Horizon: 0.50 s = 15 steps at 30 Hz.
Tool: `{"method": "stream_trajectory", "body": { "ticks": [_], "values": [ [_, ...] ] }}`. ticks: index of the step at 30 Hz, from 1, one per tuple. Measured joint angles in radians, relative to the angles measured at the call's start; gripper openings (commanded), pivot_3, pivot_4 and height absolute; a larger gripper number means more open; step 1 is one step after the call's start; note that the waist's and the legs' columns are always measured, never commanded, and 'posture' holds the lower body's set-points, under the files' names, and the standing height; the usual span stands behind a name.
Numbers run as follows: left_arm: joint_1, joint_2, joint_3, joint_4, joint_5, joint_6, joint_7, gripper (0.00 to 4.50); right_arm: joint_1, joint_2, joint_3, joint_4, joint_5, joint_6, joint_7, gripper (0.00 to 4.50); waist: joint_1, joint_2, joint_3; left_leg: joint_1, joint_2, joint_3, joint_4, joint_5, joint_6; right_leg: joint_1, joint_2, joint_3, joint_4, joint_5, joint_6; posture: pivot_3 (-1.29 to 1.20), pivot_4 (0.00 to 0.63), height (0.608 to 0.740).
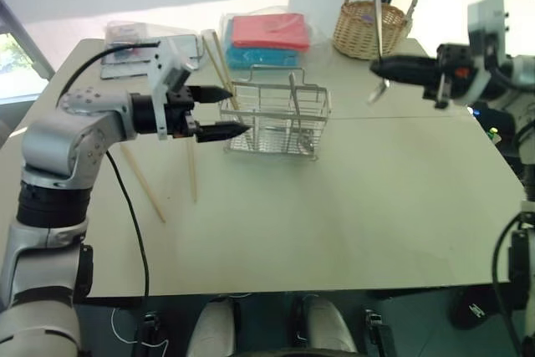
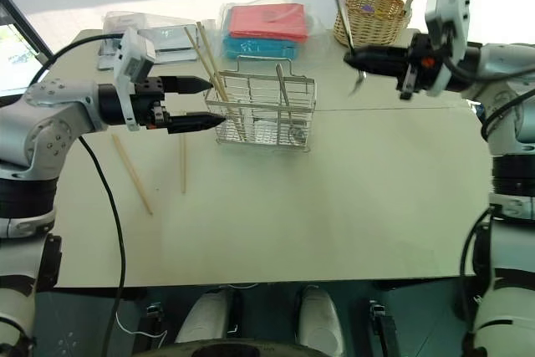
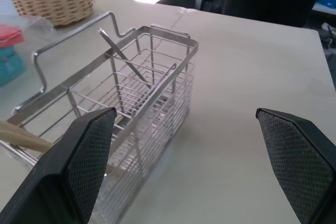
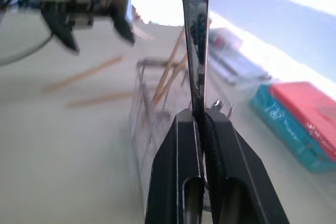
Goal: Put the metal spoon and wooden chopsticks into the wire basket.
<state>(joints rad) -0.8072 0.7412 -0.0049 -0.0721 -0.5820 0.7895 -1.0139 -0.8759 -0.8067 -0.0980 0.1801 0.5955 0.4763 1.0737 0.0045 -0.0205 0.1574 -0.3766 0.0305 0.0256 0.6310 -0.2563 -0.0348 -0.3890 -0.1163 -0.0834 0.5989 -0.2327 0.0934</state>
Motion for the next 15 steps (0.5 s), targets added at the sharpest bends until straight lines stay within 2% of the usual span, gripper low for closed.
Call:
{"method": "stream_trajectory", "body": {
  "ticks": [4, 8, 11, 15],
  "values": [
    [-0.028, -0.017, 0.001, 0.014, 0.005, -0.023, 0.012, 4.50, 0.000, 0.203, 0.006, -0.086, -0.026, 0.104, -0.300, 0.03, 0.001, 0.000, 0.000, -0.002, 0.000, 0.000, 0.000, 0.000, 0.000, -0.003, 0.000, 0.000, 0.004, 0.000, 0.000, 0.00, 0.150, 0.703],
    [-0.028, -0.024, 0.001, 0.029, 0.008, -0.032, 0.016, 4.50, 0.005, 0.324, 0.014, -0.110, -0.082, 0.121, -0.475, 0.03, 0.007, -0.001, -0.001, -0.010, 0.000, 0.001, 0.002, 0.000, 0.000, -0.009, 0.000, 0.000, 0.010, 0.000, 0.000, 0.00, 0.150, 0.703],
    [-0.028, -0.026, 0.001, 0.030, 0.011, -0.033, 0.022, 4.50, 0.036, 0.398, 0.044, -0.108, -0.123, 0.106, -0.540, 0.03, 0.008, -0.002, -0.001, -0.012, -0.001, 0.000, 0.003, 0.000, 0.000, -0.010, 0.000, 0.000, 0.010, 0.000, 0.000, 0.00, 0.150, 0.703],
    [-0.031, -0.025, 0.011, 0.032, 0.011, -0.032, 0.034, 4.50, 0.080, 0.403, 0.055, -0.108, -0.149, 0.107, -0.555, 0.03, 0.006, -0.002, -0.001, -0.013, -0.001, 0.000, 0.004, 0.000, 0.001, -0.010, 0.000, 0.000, 0.010, 0.000, 0.000, 0.00, 0.150, 0.703]
  ]
}}
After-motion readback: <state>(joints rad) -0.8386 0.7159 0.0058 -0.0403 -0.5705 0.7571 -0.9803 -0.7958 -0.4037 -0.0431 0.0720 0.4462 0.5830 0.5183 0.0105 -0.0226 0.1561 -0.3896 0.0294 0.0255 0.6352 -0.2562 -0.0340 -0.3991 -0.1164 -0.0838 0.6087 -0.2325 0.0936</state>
